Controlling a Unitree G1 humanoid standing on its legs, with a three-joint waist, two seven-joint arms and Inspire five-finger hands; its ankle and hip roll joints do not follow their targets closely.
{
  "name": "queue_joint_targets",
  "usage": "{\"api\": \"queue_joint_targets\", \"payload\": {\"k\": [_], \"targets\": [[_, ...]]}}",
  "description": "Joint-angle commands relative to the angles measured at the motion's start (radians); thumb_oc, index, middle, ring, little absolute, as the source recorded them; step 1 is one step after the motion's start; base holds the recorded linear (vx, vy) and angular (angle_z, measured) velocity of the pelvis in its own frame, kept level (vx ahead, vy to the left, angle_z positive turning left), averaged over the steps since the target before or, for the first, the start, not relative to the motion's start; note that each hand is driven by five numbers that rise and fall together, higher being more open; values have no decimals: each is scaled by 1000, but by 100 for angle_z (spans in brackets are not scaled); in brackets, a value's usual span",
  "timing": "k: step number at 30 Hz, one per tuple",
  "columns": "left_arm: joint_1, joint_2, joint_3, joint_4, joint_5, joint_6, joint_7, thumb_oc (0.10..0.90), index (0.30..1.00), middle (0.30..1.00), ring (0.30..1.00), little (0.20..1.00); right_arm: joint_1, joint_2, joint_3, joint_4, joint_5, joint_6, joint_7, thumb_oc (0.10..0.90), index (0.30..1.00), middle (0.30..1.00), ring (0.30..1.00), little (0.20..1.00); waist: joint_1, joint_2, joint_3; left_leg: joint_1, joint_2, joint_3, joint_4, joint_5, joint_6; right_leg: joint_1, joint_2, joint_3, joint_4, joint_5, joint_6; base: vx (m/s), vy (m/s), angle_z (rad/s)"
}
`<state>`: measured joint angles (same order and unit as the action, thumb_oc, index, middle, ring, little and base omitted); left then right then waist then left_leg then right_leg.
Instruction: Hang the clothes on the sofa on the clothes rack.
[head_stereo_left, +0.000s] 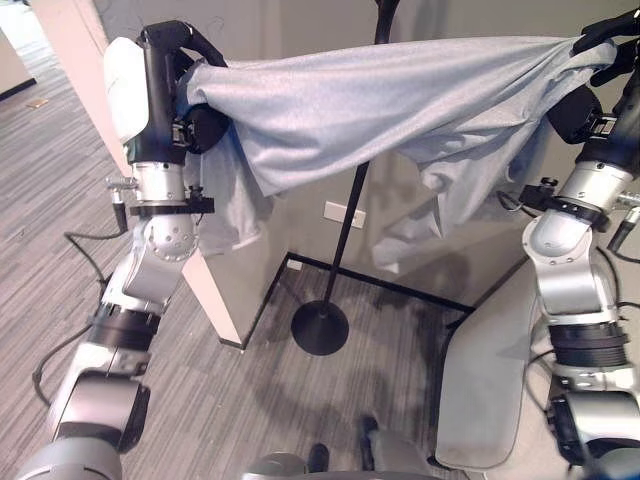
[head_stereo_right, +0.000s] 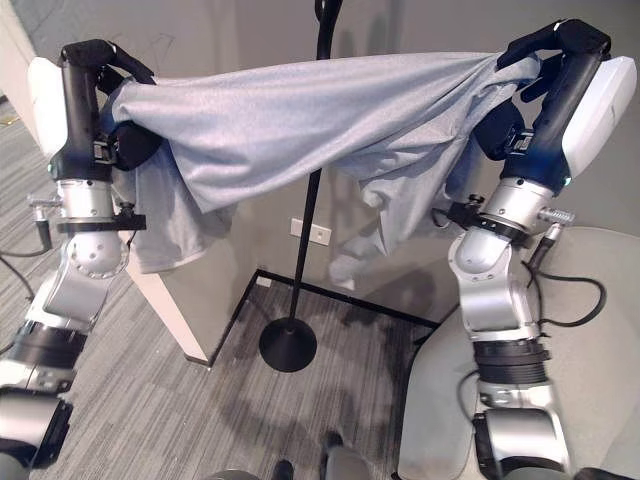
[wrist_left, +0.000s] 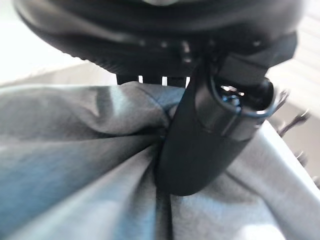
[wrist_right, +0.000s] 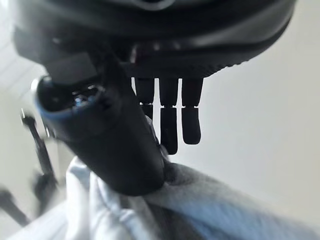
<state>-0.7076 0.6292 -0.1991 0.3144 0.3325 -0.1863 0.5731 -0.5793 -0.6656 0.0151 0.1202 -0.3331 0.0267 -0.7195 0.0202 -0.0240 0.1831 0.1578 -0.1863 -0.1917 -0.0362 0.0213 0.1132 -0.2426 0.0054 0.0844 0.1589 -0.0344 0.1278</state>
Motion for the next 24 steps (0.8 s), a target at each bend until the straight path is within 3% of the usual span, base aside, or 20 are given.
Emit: {"api": "queue_joint_targets", "payload": {"k": [1,4,14,19,24], "targets": [[-128,98,6,38,38,37,146,400,300,300,300,300,-139,-101,-33,136,38,-11,-65,400,300,300,300,300,27,-55,-132,0,84,-76,-1,-92,-49,162,-57,-8,-165,184,-2,242,-103,12],[-192,111,-61,159,9,69,138,400,300,300,300,300,-168,-137,44,269,108,-32,-38,400,300,300,300,300,20,-58,-182,7,127,-97,7,-119,-70,208,-46,-25,-209,178,-13,235,-121,21],[-320,151,-193,372,5,129,137,400,300,300,300,300,-250,-171,155,467,218,-76,-3,400,300,300,300,300,-14,-67,-222,27,219,-101,-11,-136,-133,235,-15,-71,-238,146,-28,137,-77,10],[-205,128,-143,358,-17,122,112,400,300,300,300,300,-184,-136,153,448,212,-82,25,400,300,300,300,300,-13,-70,-226,40,250,-94,-13,-145,-149,246,0,-69,-243,131,-39,91,-57,-6],[84,-21,1,219,-88,52,85,400,300,300,300,300,60,-44,93,382,131,-72,61,400,300,300,300,300,-5,-88,-210,40,283,-102,-34,-138,-161,244,13,-76,-246,113,-52,54,-46,-1]]}}
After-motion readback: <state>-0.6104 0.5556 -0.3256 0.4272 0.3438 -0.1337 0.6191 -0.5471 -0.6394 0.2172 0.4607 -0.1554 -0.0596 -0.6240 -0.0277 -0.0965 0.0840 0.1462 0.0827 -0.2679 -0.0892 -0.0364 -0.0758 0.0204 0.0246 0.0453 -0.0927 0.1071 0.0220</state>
